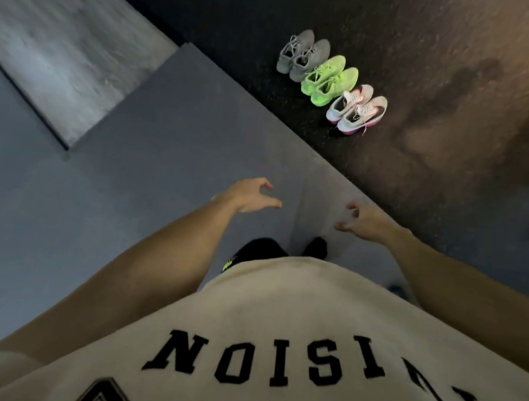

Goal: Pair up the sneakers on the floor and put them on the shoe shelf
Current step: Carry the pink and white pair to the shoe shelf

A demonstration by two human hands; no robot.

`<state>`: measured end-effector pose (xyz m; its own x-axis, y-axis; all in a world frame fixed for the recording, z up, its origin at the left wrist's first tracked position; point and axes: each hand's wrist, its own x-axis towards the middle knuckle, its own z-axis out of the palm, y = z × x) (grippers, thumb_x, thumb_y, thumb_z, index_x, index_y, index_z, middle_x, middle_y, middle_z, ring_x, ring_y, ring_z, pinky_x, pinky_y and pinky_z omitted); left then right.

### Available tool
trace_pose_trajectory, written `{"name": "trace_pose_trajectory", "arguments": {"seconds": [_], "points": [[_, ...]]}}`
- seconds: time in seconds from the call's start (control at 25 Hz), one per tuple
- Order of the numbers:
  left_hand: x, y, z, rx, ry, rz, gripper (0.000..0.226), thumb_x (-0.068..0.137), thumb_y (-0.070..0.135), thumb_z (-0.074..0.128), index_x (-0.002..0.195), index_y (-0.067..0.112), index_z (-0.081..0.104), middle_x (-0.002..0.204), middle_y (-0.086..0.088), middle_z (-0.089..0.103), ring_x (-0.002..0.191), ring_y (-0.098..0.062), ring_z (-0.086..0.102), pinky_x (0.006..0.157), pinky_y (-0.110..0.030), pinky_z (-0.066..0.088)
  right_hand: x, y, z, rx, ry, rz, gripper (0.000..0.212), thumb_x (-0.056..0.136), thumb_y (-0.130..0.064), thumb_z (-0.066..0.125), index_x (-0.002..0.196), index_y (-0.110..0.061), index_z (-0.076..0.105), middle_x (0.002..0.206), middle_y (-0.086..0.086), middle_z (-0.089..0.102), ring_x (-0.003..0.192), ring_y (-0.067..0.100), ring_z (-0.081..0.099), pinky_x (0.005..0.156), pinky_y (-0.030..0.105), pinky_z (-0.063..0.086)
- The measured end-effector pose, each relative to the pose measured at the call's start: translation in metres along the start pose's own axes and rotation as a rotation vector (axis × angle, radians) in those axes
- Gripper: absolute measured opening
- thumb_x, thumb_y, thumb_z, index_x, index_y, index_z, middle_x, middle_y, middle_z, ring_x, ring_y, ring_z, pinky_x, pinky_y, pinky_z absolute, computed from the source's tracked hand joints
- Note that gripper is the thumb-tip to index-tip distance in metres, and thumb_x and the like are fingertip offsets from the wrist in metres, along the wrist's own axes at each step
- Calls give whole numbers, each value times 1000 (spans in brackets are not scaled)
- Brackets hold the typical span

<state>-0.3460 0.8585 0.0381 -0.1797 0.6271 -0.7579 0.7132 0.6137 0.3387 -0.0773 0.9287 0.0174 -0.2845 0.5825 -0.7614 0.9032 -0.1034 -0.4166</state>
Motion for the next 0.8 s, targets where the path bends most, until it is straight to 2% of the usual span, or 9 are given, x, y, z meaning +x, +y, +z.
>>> {"name": "trace_pose_trajectory", "arguments": {"seconds": [0.12, 0.28, 0.4, 0.52, 0.6, 0.68, 0.8], "points": [[44, 29, -52, 23, 17, 27, 74, 61, 72, 66, 125, 37, 53, 133, 0, 55, 119, -21, 54, 102, -41, 42, 44, -30, -44, 22, -13, 24, 75, 80, -37, 74, 142, -13, 40, 140, 13, 48, 122, 31, 51, 104, 40, 43], [120, 63, -126, 31, -41, 91, 65, 78, 54, 71, 133, 28, 50, 132, -3, 55, 115, -20, 55, 96, -33, 45, 101, -63, -99, 89, -15, 61, 74, 81, -40, 73, 140, -13, 40, 139, 12, 49, 120, 29, 52, 95, 34, 45], [184, 95, -185, 127, -95, 156, 67, 79, 52, 72, 136, 26, 47, 135, -3, 53, 117, -20, 53, 92, -32, 43, 145, -92, -134, 158, 73, 136, 74, 80, -39, 74, 139, -10, 41, 139, 13, 49, 123, 30, 50, 97, 34, 44], [234, 126, -236, 206, -155, 206, 69, 79, 49, 74, 137, 24, 46, 137, -4, 50, 120, -20, 52, 89, -29, 42, 175, -119, -167, 289, 159, 201, 68, 75, -37, 77, 133, -14, 51, 132, 9, 57, 119, 28, 54, 98, 33, 45], [265, 151, -266, 276, -196, 240, 71, 78, 47, 74, 138, 24, 46, 140, -4, 48, 122, -21, 51, 95, -33, 45, 197, -134, -192, 367, 203, 244, 64, 76, -35, 78, 130, -13, 52, 130, 9, 58, 118, 27, 54, 95, 29, 43], [295, 178, -286, 365, -238, 256, 73, 76, 49, 75, 138, 27, 46, 141, -4, 47, 126, -21, 48, 101, -39, 44, 218, -141, -213, 433, 200, 305, 70, 76, -37, 78, 134, -12, 48, 132, 9, 56, 119, 27, 53, 94, 29, 42], [333, 221, -306, 460, -257, 289, 76, 72, 48, 77, 137, 28, 46, 142, -4, 47, 126, -22, 48, 102, -42, 44, 250, -143, -251, 521, 186, 363, 83, 73, -43, 78, 141, -13, 40, 140, 9, 50, 124, 28, 50, 103, 38, 44]]}}
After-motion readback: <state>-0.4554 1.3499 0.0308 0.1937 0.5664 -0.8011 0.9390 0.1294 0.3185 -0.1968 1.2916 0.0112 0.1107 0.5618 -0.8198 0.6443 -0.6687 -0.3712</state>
